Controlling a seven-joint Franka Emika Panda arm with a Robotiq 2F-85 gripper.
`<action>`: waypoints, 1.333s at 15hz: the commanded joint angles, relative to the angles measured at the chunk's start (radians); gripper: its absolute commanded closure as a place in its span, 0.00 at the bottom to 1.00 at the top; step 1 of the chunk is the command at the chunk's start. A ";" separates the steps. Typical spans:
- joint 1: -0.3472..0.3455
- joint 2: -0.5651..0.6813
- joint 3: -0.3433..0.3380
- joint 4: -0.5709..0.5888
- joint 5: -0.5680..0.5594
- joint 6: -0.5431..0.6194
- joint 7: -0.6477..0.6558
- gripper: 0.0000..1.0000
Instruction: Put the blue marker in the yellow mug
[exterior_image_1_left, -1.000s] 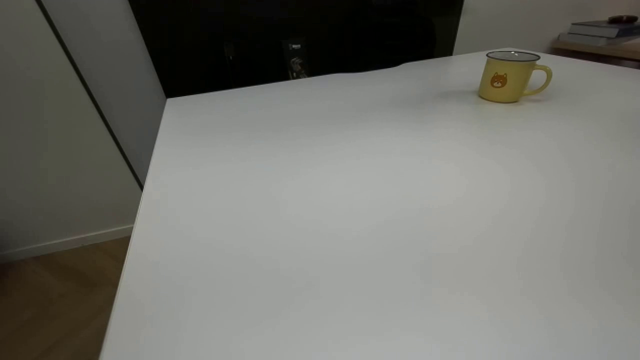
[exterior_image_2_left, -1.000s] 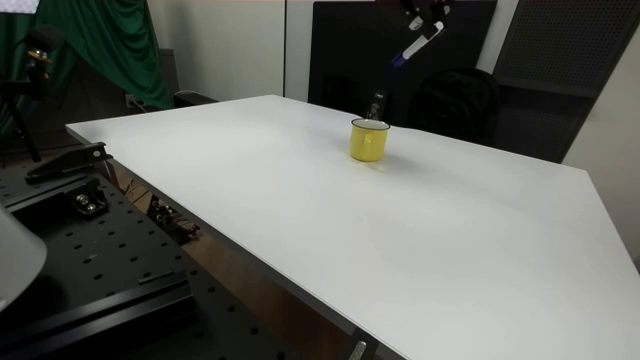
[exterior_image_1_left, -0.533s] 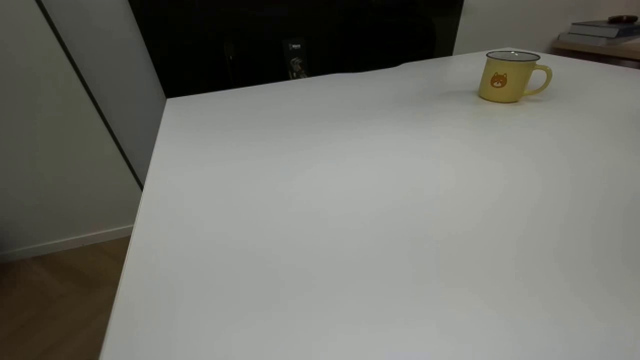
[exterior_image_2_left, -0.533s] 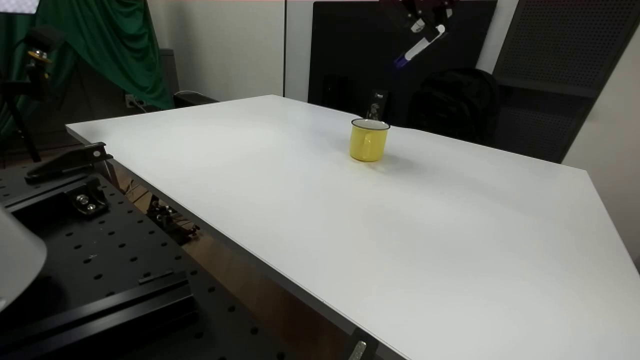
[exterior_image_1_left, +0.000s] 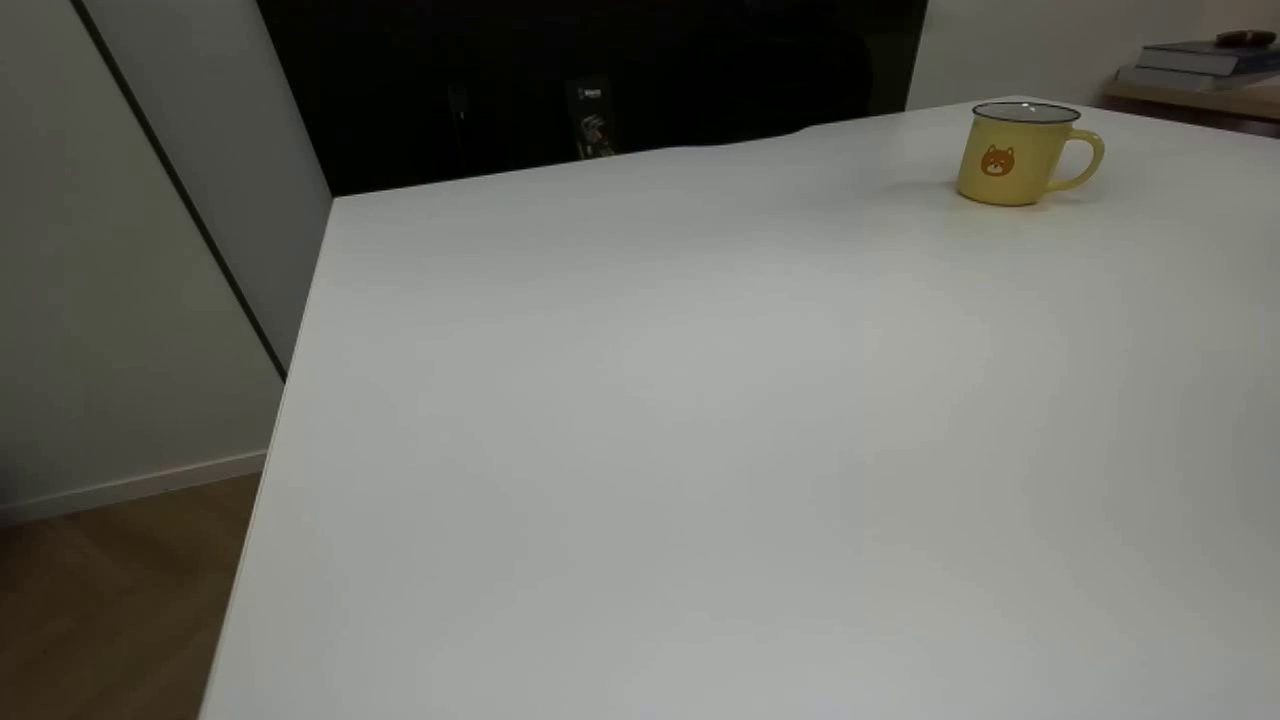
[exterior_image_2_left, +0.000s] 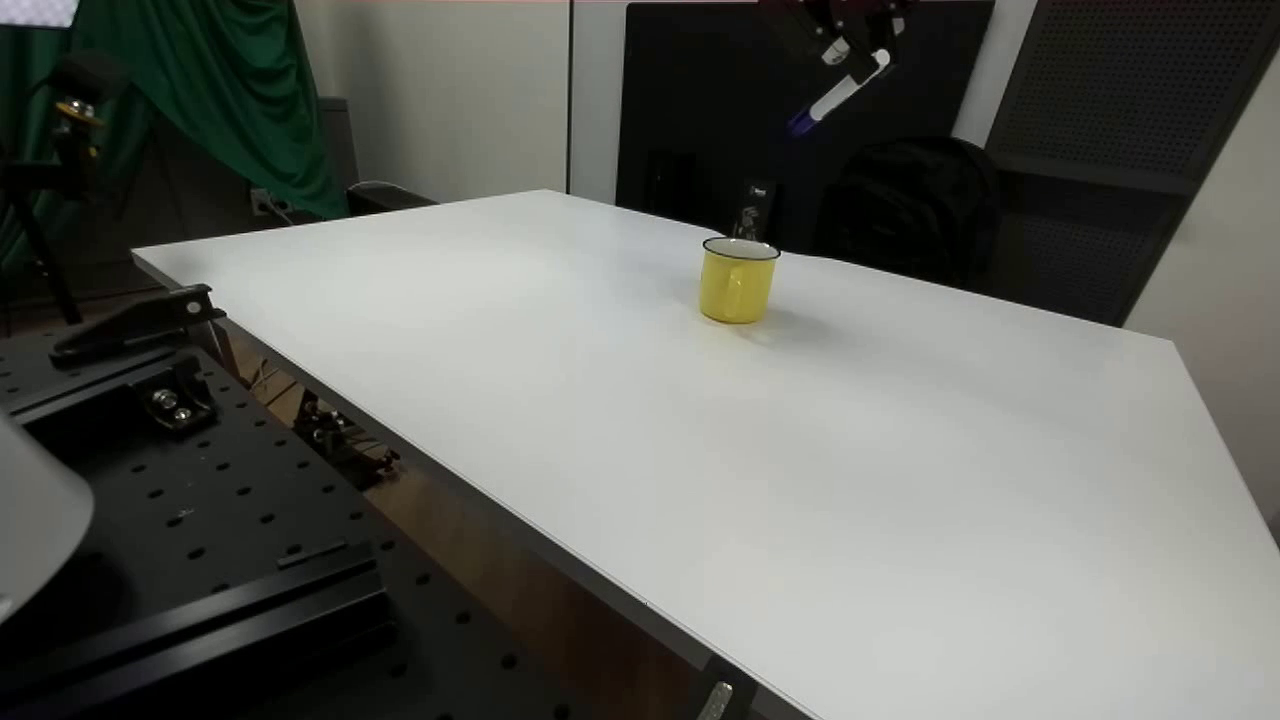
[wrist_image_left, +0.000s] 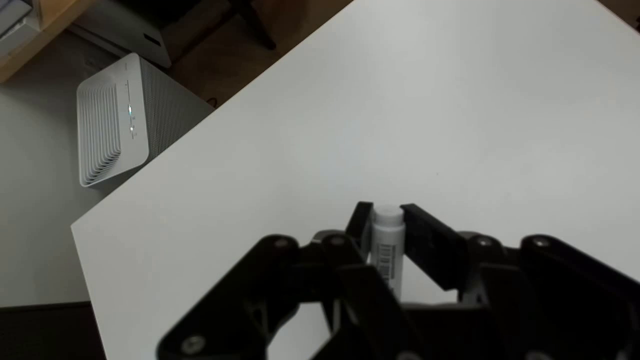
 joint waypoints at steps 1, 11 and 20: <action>0.002 0.000 -0.002 0.002 0.002 -0.002 -0.002 0.94; 0.037 0.138 0.004 0.186 -0.074 -0.022 0.009 0.94; 0.091 0.302 0.007 0.368 -0.183 -0.073 -0.005 0.94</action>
